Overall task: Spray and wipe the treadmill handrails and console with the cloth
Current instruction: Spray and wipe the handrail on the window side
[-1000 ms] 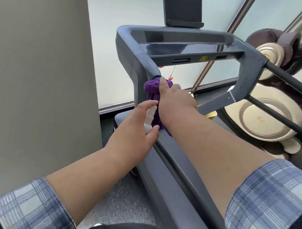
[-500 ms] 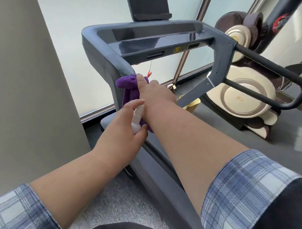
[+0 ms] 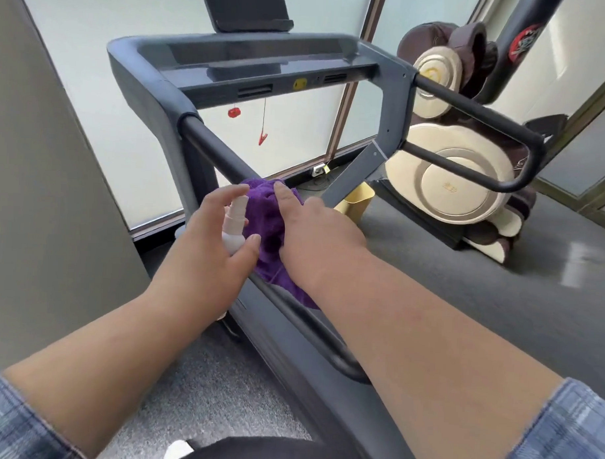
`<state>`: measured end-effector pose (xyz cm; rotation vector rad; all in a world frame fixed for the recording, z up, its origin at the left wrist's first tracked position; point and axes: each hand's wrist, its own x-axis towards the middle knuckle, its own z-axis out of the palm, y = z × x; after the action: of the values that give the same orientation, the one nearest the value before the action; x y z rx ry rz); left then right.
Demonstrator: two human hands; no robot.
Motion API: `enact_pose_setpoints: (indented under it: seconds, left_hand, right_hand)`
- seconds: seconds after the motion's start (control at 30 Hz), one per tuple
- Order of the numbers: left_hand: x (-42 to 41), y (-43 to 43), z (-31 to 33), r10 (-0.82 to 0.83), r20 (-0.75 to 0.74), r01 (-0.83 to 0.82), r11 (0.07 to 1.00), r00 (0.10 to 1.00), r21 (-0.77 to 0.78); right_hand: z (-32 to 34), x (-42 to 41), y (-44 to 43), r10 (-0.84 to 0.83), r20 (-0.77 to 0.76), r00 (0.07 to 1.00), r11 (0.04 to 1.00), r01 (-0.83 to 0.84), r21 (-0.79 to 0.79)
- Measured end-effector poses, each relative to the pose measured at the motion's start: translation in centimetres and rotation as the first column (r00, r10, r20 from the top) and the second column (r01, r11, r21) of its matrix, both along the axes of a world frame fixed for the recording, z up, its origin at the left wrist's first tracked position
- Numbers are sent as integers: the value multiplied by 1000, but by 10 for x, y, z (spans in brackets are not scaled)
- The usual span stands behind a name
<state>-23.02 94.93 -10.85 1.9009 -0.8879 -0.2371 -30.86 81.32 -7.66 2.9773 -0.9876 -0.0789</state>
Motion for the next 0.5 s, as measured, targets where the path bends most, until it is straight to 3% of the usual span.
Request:
enact_pose_setpoints:
  seconds: [0.27, 0.5]
  left_hand:
    - [-78, -10, -11, 19, -15, -19, 1000, 1000, -13]
    - [-118, 4, -15, 23, -9, -23, 1000, 1000, -2]
  right_hand:
    - [-13, -95, 5, 50, 114, 992, 999, -48, -14]
    - [-33, -140, 9, 34, 360, 932, 987, -87, 132]
